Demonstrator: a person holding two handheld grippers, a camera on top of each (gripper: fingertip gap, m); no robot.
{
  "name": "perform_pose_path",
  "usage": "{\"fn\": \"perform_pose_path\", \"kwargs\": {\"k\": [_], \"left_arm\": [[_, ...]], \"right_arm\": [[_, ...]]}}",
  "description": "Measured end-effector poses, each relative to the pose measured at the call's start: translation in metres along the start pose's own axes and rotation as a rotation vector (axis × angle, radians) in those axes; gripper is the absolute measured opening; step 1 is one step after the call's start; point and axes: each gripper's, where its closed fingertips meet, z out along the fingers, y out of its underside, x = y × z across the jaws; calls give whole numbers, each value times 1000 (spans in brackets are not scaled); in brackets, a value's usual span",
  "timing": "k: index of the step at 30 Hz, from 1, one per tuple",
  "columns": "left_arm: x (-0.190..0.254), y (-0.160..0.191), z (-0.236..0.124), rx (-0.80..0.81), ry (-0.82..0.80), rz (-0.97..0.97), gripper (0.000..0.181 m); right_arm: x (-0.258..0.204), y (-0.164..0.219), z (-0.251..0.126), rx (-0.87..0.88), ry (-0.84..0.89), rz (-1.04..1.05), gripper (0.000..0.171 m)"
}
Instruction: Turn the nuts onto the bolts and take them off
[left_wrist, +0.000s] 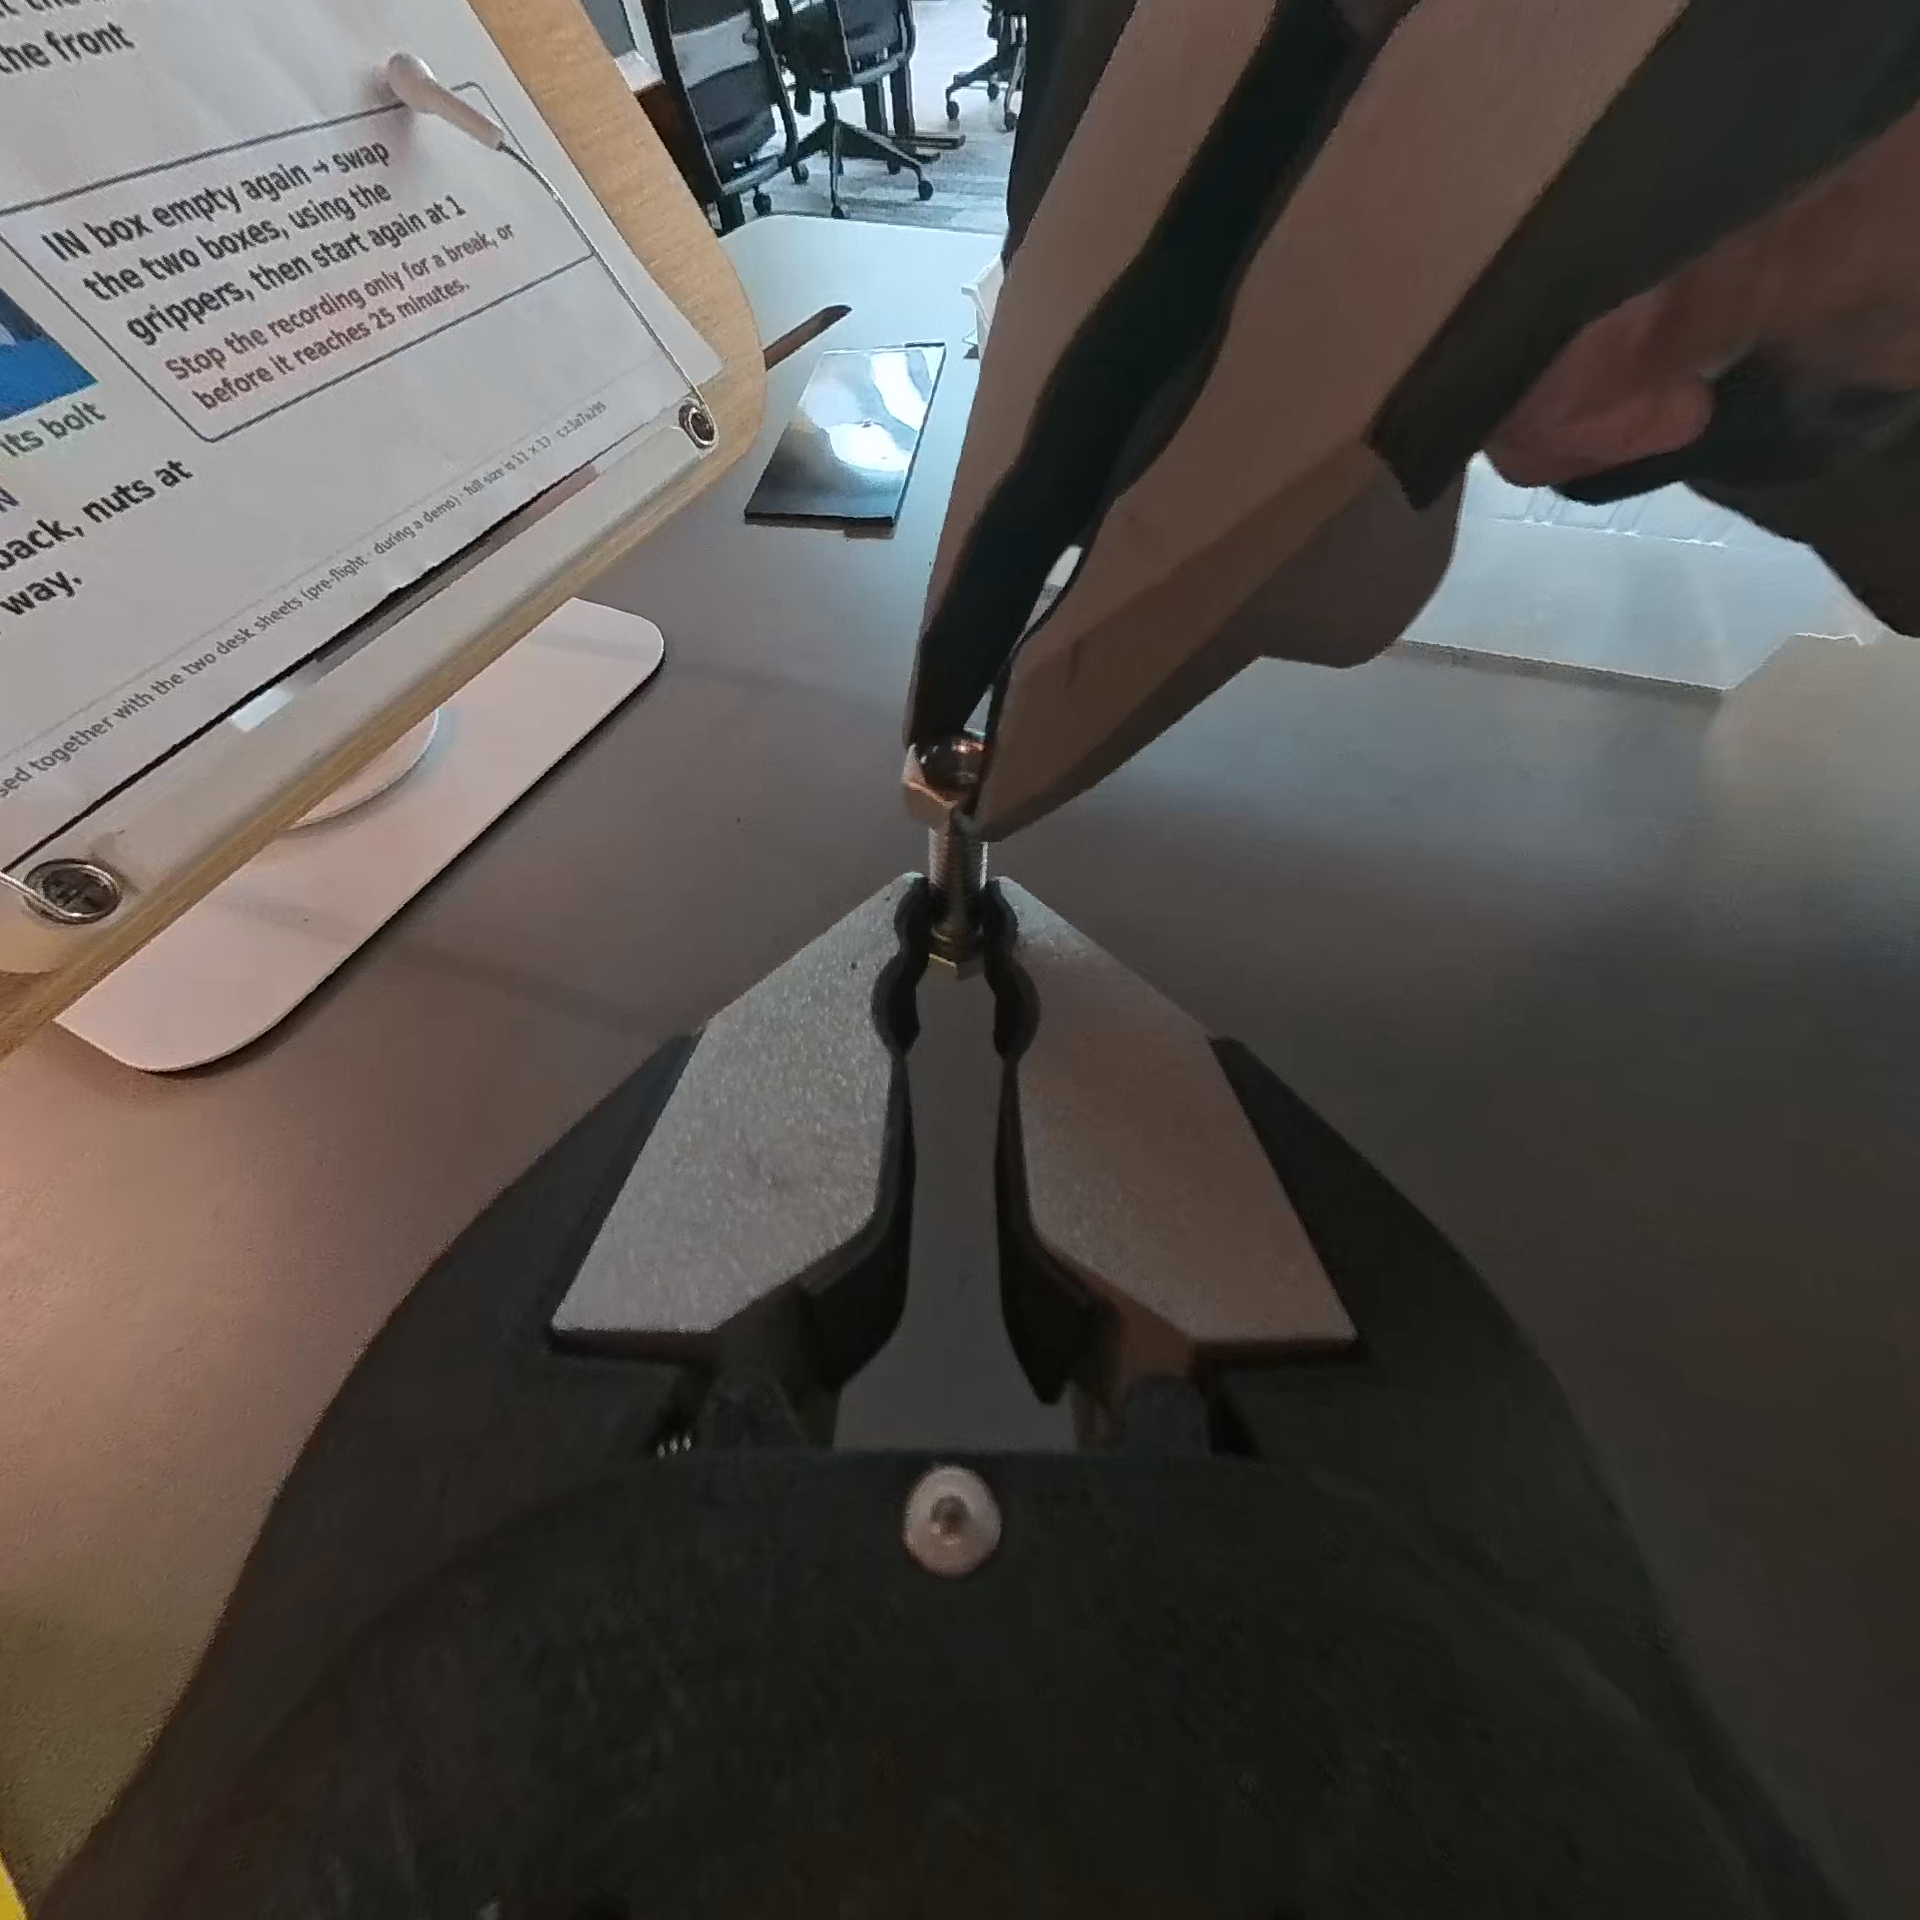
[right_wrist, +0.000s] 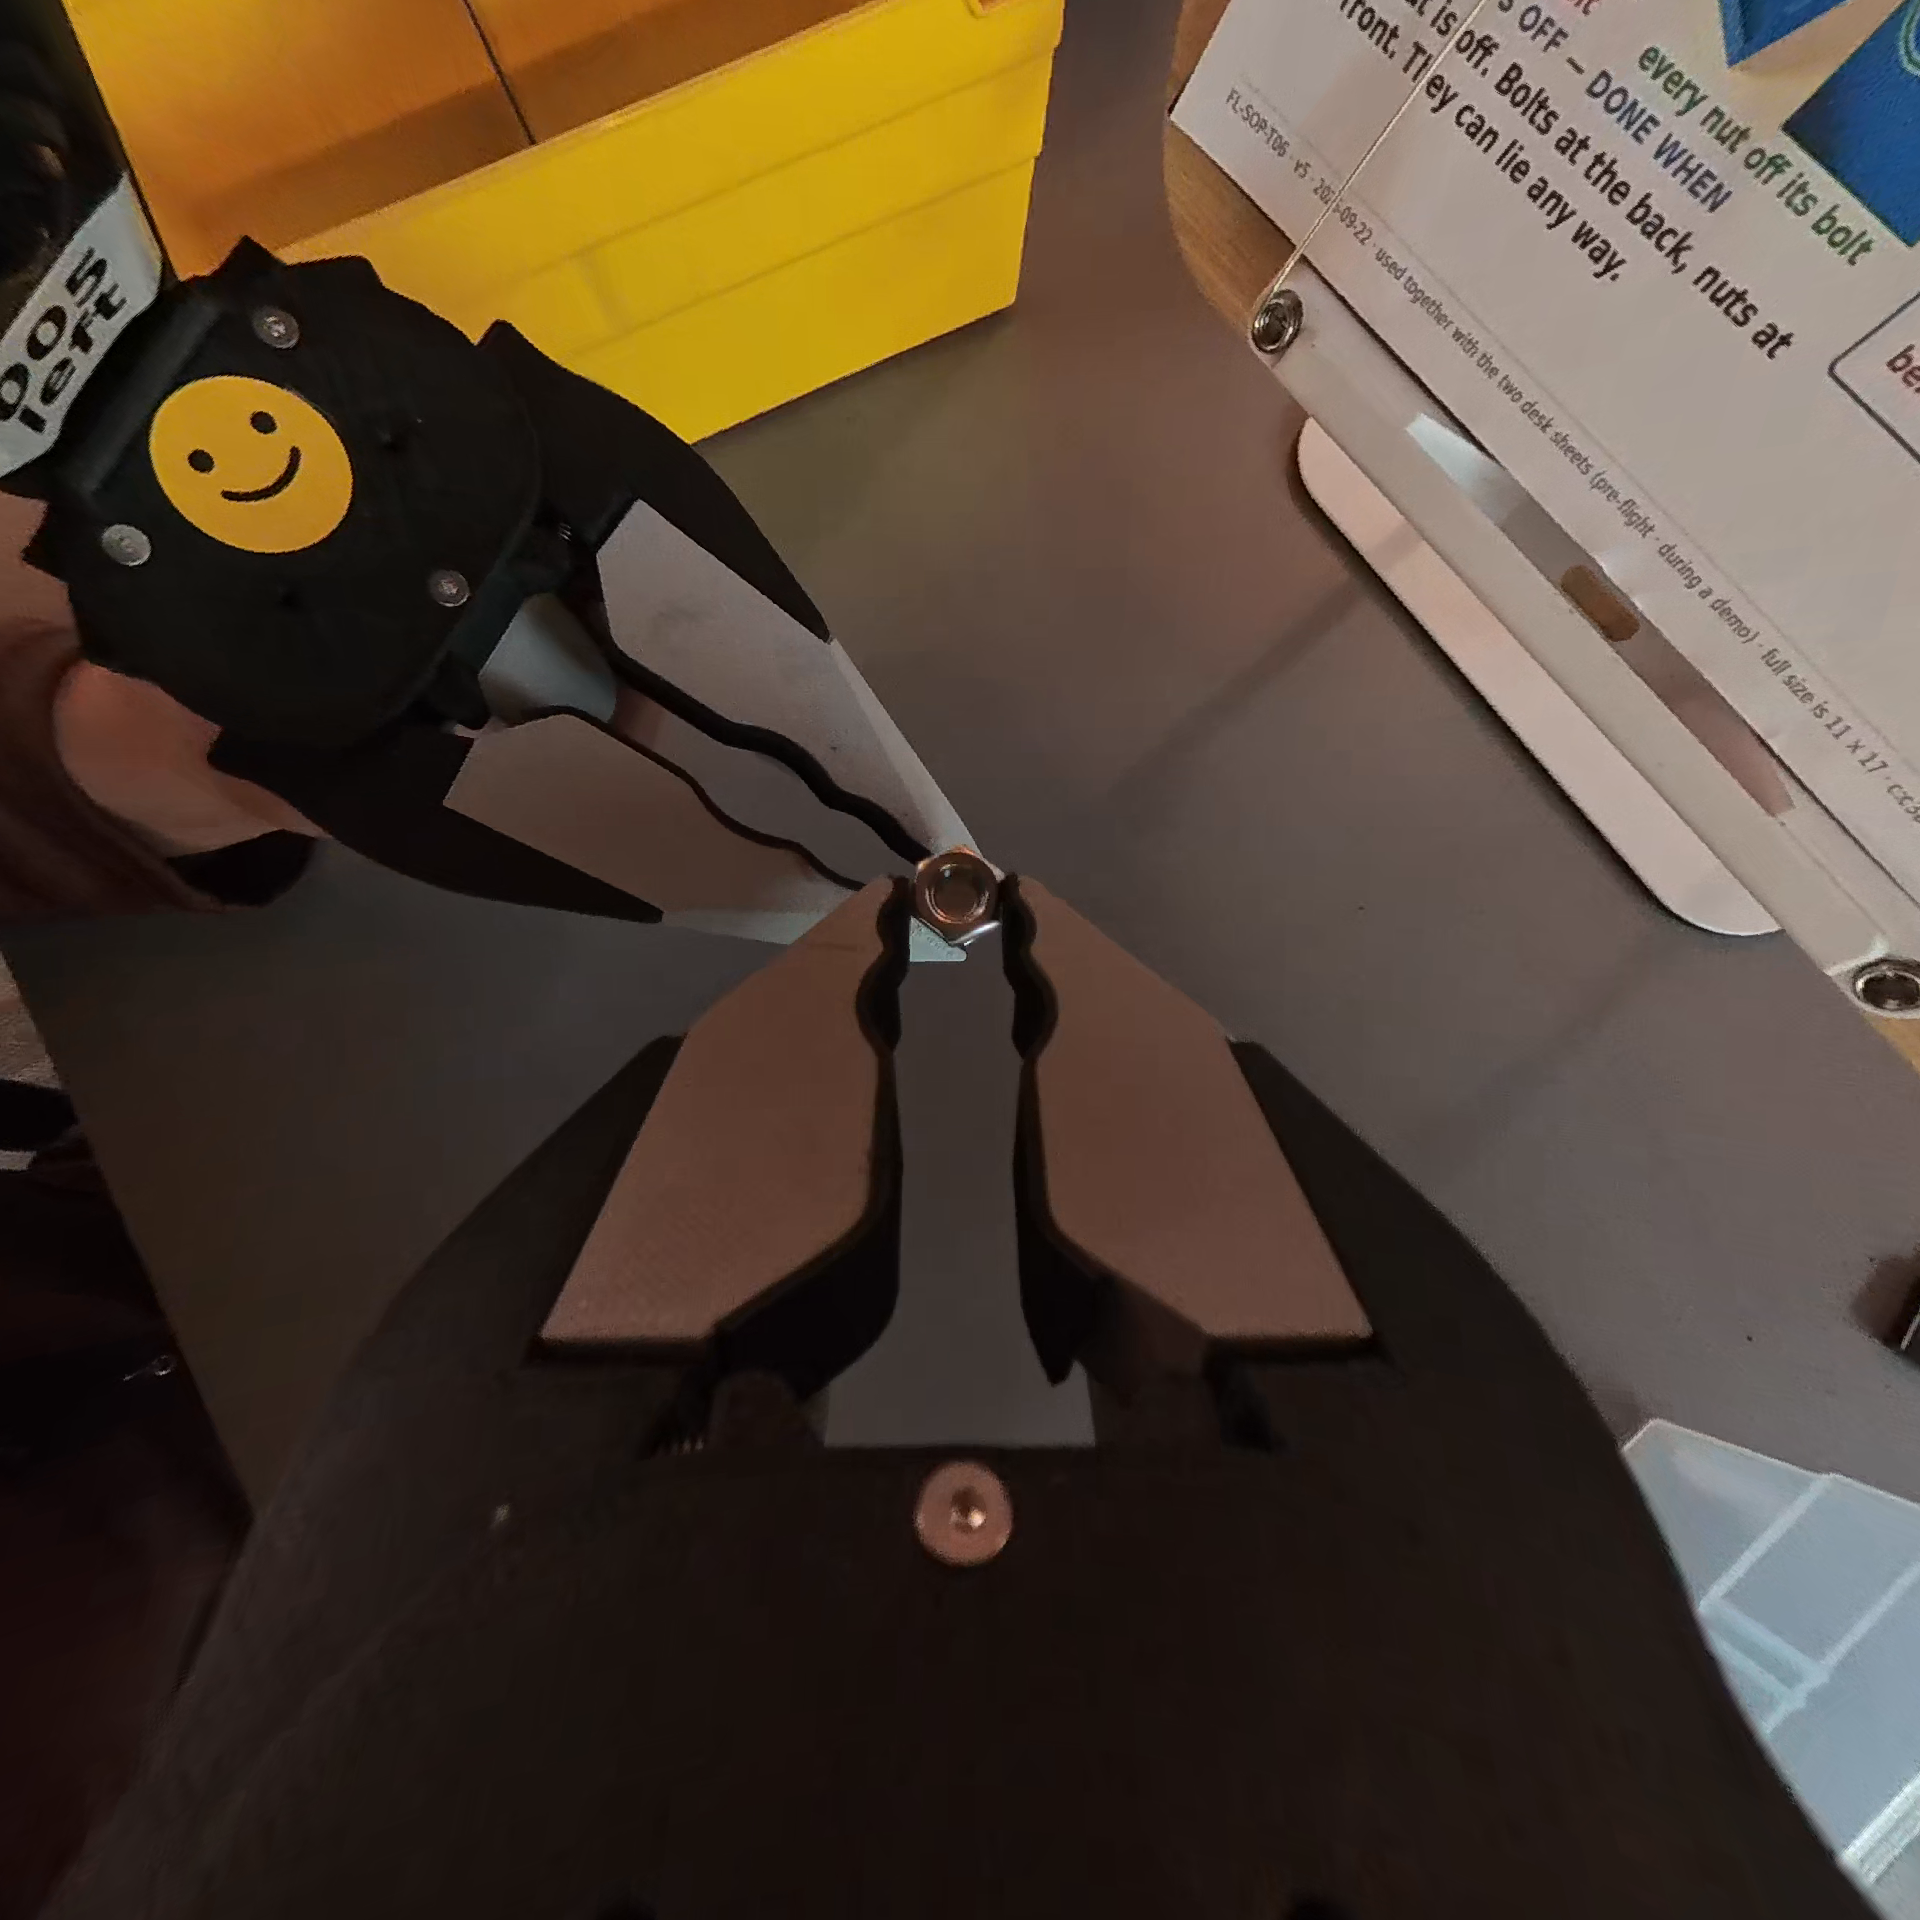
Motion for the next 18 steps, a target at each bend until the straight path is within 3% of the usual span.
{"fn": "perform_pose_path", "kwargs": {"k": [18], "left_arm": [[1, 1, 2, -11, -18, -34, 7]], "right_arm": [[3, 2, 2, 11, 54, 83, 14]]}}
